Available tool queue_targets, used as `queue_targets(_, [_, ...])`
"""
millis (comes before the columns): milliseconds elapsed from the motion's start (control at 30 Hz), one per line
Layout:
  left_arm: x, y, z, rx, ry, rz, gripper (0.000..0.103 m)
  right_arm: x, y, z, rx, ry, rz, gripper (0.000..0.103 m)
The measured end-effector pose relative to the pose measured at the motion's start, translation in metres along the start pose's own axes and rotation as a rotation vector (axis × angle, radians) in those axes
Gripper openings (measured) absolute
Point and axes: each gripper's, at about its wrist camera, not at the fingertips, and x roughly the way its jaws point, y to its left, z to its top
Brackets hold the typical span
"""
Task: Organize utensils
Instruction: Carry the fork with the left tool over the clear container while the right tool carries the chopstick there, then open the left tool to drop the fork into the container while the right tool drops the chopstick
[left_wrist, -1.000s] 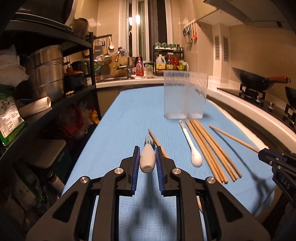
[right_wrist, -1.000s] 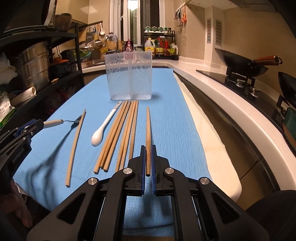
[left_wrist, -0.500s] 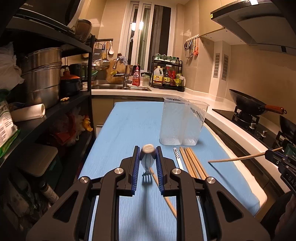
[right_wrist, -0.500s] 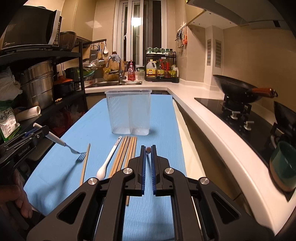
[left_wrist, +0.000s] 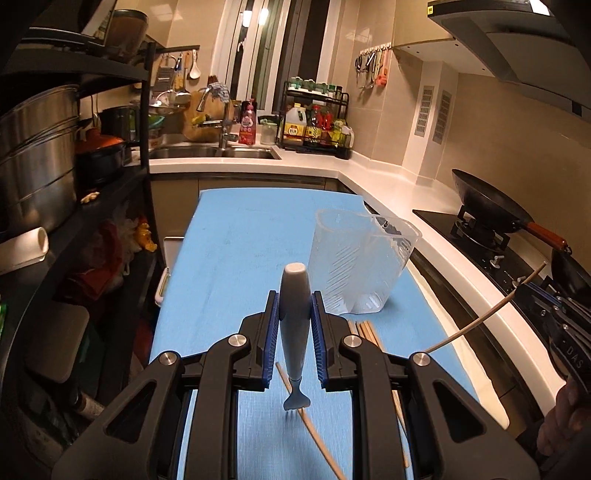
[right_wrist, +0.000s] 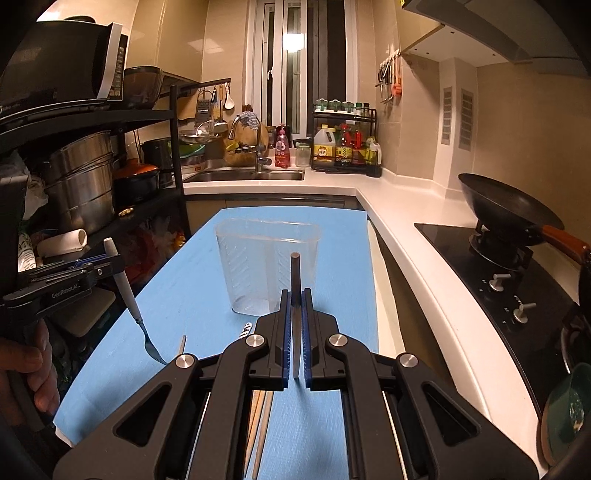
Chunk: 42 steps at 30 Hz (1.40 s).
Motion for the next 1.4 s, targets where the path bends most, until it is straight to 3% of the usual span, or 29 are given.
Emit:
queue_targets(300, [0.008,-0.012,0.052,0.036,0.03,-0.016,0.017,0.009,-0.01,0.053,0.018,0.021,0.053,0.005])
queue_targets(633, [0.0,-0.03,0.148,0.05,-0.019,-0.069,0.017,-0.014,-0.017,0.155,0.039,-0.101,0.096,0.005])
queue_targets(833, [0.009,-0.044,0.186,0.025,-0.084,-0.104,0.017,0.0,-0.014,0.175,0.035,-0.155,0.087,0.005])
queue_targets(967, [0.048,-0.053,0.18,0.051,-0.049,-0.115,0.017,0.034,-0.013,0.16,0.039,-0.133,0.055,0.006])
queue_targets(1133, [0.099,-0.057,0.146,0.081,0.028,-0.115,0.017,0.073,-0.02,0.132,0.081,-0.066,0.059,0.006])
queue_targets(1367, [0.129,-0.058,0.107,0.132,0.067,-0.096,0.018,0.108,-0.026,0.094,0.118,0.009,0.037,0.008])
queue_targets(1400, [0.129,-0.058,0.105,0.139,0.062,-0.091,0.019,0.111,-0.025,0.09,0.113,0.021,0.035,0.013])
